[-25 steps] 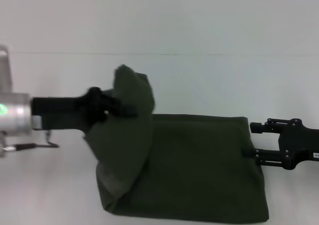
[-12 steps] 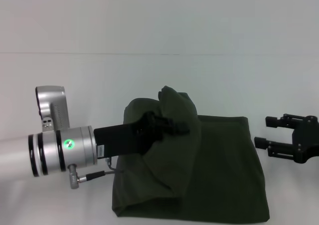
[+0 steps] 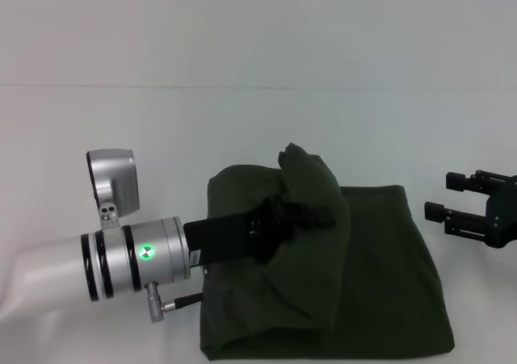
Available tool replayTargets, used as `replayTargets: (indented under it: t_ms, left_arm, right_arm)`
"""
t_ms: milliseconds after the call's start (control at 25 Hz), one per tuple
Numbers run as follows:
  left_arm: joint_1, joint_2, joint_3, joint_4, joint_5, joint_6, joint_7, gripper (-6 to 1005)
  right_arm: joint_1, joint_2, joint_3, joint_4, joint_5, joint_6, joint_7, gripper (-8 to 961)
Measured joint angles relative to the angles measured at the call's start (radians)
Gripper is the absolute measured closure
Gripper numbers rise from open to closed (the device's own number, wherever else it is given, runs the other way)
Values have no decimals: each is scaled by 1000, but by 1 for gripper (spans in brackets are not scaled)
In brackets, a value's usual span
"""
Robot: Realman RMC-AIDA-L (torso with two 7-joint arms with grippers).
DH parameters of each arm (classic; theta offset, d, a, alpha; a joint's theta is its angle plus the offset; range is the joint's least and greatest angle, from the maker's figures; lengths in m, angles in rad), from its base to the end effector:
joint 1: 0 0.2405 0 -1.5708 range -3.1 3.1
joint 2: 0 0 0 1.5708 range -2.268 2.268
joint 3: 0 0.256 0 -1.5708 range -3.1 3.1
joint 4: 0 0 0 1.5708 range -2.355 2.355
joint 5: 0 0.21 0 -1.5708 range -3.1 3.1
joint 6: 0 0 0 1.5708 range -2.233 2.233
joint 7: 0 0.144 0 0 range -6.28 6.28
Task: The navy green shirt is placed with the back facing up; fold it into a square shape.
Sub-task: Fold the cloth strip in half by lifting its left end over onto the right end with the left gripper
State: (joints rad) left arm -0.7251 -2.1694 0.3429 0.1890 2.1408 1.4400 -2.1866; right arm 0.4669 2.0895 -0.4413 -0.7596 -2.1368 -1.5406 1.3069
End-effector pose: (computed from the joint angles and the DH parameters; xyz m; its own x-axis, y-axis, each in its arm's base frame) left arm -0.2084 0.3212 -0.0973 -0.1175 0.9481 0.2953 0.8020 -0.0848 0.5913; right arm 0.3069 0.3216 0.0371 0.8071 -0.3194 -0.4965 -0.5218 -0.7794 -0.3469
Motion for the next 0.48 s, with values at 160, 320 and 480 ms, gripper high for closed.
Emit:
replayTargets:
  t_ms: [160,320,480]
  left_arm:
    - [-1,-2,1,-8,5,-11,39,944]
    - [-11,-3,3,-46,6,-10,128,871]
    - [-20,-2,10,-61,9,0,156,806]
  right_arm:
    - [-5,-2,2,3,19,1,0,218]
    - [-5,-1,15,4,22,11,0,219]
    - [-7,-1,39,7,32,15,0,219]
